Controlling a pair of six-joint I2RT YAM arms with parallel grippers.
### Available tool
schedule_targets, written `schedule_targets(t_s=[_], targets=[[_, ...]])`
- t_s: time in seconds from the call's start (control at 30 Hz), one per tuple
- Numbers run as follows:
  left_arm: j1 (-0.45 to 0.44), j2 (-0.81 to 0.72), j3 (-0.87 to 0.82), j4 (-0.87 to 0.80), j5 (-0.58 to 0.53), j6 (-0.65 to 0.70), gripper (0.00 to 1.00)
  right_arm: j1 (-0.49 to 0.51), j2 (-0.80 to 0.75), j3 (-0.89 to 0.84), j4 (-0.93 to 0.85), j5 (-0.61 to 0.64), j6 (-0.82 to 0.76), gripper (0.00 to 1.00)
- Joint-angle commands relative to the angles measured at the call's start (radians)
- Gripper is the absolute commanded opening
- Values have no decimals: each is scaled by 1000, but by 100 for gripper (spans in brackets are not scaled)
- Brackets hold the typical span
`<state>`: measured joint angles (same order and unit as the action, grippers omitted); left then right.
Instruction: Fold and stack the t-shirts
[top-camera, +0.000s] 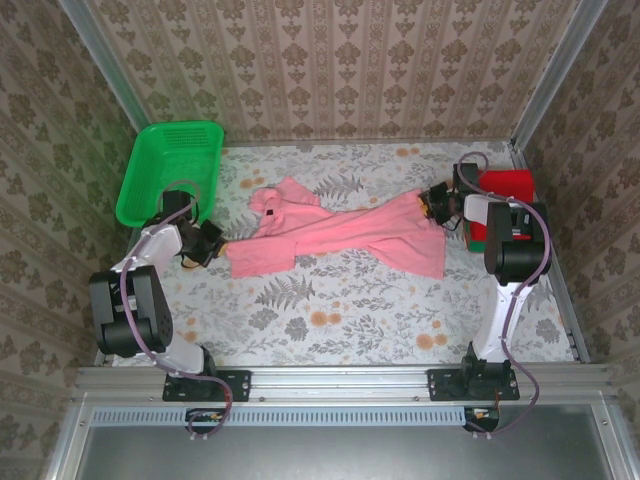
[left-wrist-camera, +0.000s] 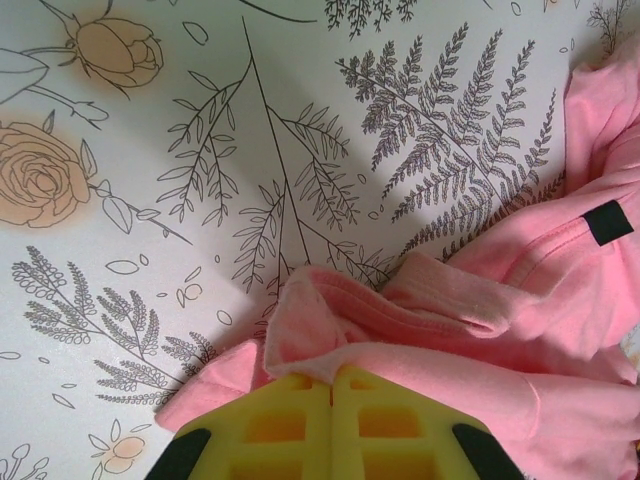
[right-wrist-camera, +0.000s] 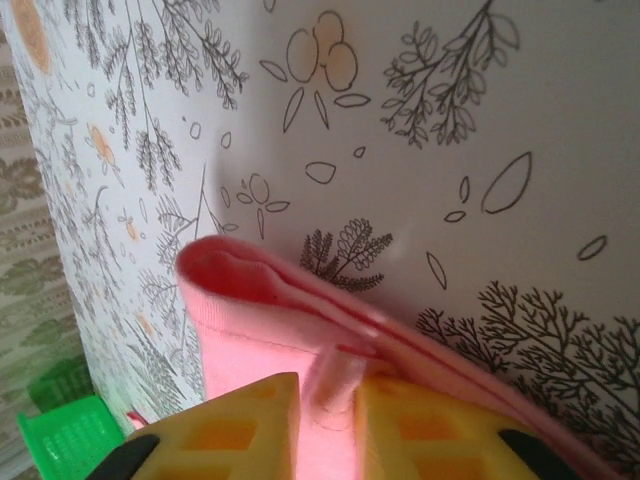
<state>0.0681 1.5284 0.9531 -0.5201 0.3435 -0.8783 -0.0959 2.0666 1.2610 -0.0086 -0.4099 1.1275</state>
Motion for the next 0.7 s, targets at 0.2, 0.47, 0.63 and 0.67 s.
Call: schedule_targets(t_s=[0.2,0.47,0.63,0.67], targets=[[11,-28,12,17,-5,1,0,-5,-64,9,-53,-7,-64,0],[15,-45,112,-1,-1,6,0,-2,-208,37,-52,-40,-167,0],[23,-51,185,-26,7,12,0,2,-310,8,-135,-5,-184,0],[24,-53,194,-35,8,15,0,5,-341,-25,-145,2,-178,0]])
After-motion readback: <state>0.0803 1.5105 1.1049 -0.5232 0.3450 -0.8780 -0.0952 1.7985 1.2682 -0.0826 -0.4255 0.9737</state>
